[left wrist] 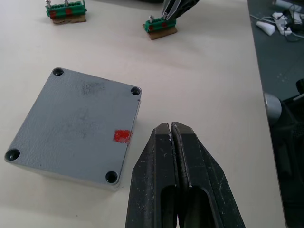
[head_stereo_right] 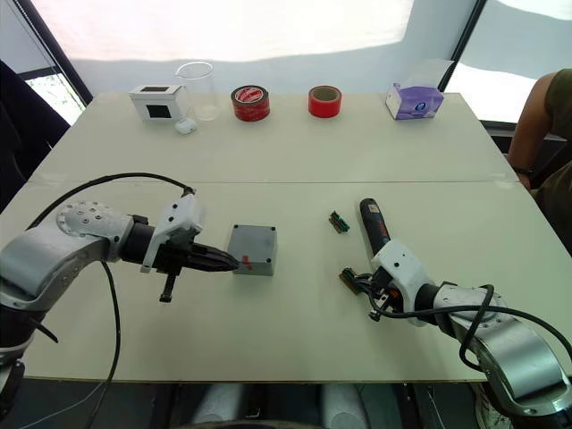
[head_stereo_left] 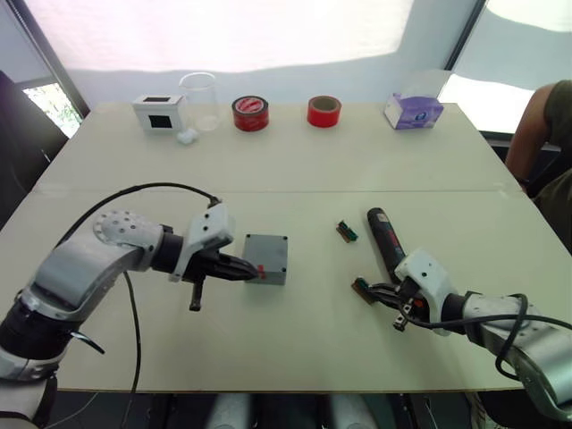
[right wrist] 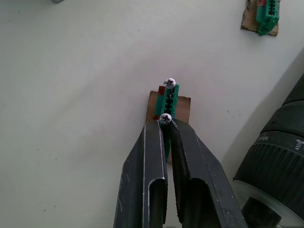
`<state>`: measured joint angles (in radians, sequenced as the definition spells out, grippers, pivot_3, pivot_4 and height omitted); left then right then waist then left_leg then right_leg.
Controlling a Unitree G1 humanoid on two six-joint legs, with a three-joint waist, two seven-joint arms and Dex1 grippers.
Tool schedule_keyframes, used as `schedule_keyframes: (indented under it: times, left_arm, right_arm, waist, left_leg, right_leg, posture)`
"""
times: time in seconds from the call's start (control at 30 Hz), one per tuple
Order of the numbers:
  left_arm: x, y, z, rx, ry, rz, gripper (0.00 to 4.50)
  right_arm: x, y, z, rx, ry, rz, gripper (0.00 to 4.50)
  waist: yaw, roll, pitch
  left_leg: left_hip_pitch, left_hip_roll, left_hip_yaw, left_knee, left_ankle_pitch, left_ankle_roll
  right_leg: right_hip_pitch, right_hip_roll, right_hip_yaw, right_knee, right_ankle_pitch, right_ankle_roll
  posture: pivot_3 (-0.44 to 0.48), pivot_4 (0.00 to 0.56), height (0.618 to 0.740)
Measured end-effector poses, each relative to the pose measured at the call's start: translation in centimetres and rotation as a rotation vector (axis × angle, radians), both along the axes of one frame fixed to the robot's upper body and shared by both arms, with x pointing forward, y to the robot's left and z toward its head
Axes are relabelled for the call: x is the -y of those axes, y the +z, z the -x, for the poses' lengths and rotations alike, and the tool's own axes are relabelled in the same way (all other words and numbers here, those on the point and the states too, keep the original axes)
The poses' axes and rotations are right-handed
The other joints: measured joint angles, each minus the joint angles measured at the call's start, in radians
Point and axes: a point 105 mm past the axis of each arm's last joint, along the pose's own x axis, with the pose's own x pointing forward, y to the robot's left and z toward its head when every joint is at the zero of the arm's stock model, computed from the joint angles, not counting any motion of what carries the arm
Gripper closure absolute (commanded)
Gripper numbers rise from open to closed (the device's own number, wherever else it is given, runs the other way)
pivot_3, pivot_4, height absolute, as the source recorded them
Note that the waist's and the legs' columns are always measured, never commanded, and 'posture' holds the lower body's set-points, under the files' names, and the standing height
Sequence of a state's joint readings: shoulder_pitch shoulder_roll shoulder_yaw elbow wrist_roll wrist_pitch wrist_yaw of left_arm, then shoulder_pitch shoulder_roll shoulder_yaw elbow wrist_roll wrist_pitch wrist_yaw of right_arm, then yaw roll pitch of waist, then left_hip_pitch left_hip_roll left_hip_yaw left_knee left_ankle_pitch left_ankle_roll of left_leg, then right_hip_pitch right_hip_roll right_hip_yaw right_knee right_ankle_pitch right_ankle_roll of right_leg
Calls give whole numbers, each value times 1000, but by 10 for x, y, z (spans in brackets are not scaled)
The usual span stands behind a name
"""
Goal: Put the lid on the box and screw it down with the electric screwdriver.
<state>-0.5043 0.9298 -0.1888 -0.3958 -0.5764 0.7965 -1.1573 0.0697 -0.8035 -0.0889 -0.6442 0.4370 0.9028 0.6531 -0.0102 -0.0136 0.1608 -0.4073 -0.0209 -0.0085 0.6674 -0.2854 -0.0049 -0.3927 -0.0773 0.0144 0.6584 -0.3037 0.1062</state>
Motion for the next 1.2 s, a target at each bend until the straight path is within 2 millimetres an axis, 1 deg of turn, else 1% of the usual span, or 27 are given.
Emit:
schedule_keyframes:
  times: [0.03, 0.07, 0.13, 0.2, 0.37, 0.57, 0.63, 0.67, 0.7, 0.73, 0.77, 1.2]
  left_arm:
    - [0, 0, 0, 0, 1, 0, 4500]
    - [0, 0, 0, -1, 1, 0, 4500]
    - [0, 0, 0, -1, 2, 1, 4500]
    - [0, -1, 0, -2, 4, 2, 4500]
    - [-1, -5, 1, -18, 10, 4, 4500]
    - [-1, -5, 0, -16, 14, 5, 4500]
    - [-1, -5, 0, -16, 14, 5, 4500]
    - [-1, -5, 0, -17, 15, 6, 4500]
    - [-1, -6, 0, -19, 16, 6, 4500]
    - [-2, -6, 0, -20, 17, 6, 4500]
    - [-2, -6, 0, -22, 18, 6, 4500]
    - [-3, -8, -2, -28, 30, 8, 4500]
  right_arm:
    - [0, 0, 0, 0, 0, 0, 4257]
    - [0, 0, 0, 0, 0, 0, 4037]
    - [0, 0, 0, 0, 0, 0, 3533]
    - [0, 0, 0, -1, -1, 0, 2759]
    - [0, 1, -1, 3, 0, 0, 2759]
    - [-2, 3, -1, 4, 6, -14, 2759]
    - [-2, 3, -2, 5, 3, -13, 3271]
    - [-2, 3, -2, 5, 2, -13, 3398]
    - [-2, 3, -2, 5, 1, -12, 3960]
    - [-2, 2, -1, 4, 1, -12, 4233]
    - [-2, 2, -1, 2, -1, -12, 4380]
    - [-1, 1, -1, 7, -8, -9, 4380]
  waist:
    - [0, 0, 0]
    - [0, 0, 0]
    - [0, 0, 0]
    - [0, 0, 0]
    - [0, 0, 0]
    - [0, 0, 0]
    - [0, 0, 0]
    - [0, 0, 0]
    - [0, 0, 0]
    - [0, 0, 0]
    - [0, 0, 0]
    - [0, 0, 0]
  left_leg:
    - [0, 0, 0, 0, 0, 0]
    - [0, 0, 0, 0, 0, 0]
    - [0, 0, 0, 0, 0, 0]
    - [0, 0, 0, 0, 0, 0]
    - [0, 0, 0, 0, 0, 0]
    - [0, 0, 0, 0, 0, 0]
    - [0, 0, 0, 0, 0, 0]
    - [0, 0, 0, 0, 0, 0]
    - [0, 0, 0, 0, 0, 0]
    - [0, 0, 0, 0, 0, 0]
    - [0, 0, 0, 0, 0, 0]
    - [0, 0, 0, 0, 0, 0]
  right_leg:
    - [0, 0, 0, 0, 0, 0]
    - [0, 0, 0, 0, 0, 0]
    - [0, 0, 0, 0, 0, 0]
    - [0, 0, 0, 0, 0, 0]
    - [0, 0, 0, 0, 0, 0]
    - [0, 0, 0, 1, 0, 0]
    - [0, 0, 0, 1, 0, 0]
    - [0, 0, 0, 1, 0, 0]
    - [0, 0, 0, 1, 0, 0]
    - [0, 0, 0, 1, 0, 0]
    - [0, 0, 0, 1, 0, 0]
    - [0, 0, 0, 1, 0, 0]
  posture:
    - [0, 150, 740]
    - [0, 150, 740]
    - [0, 150, 740]
    - [0, 150, 740]
    - [0, 150, 740]
    - [0, 150, 740]
    - [0, 150, 740]
    - [0, 150, 740]
    - [0, 150, 740]
    - [0, 150, 740]
    - [0, 150, 740]
    - [0, 150, 740]
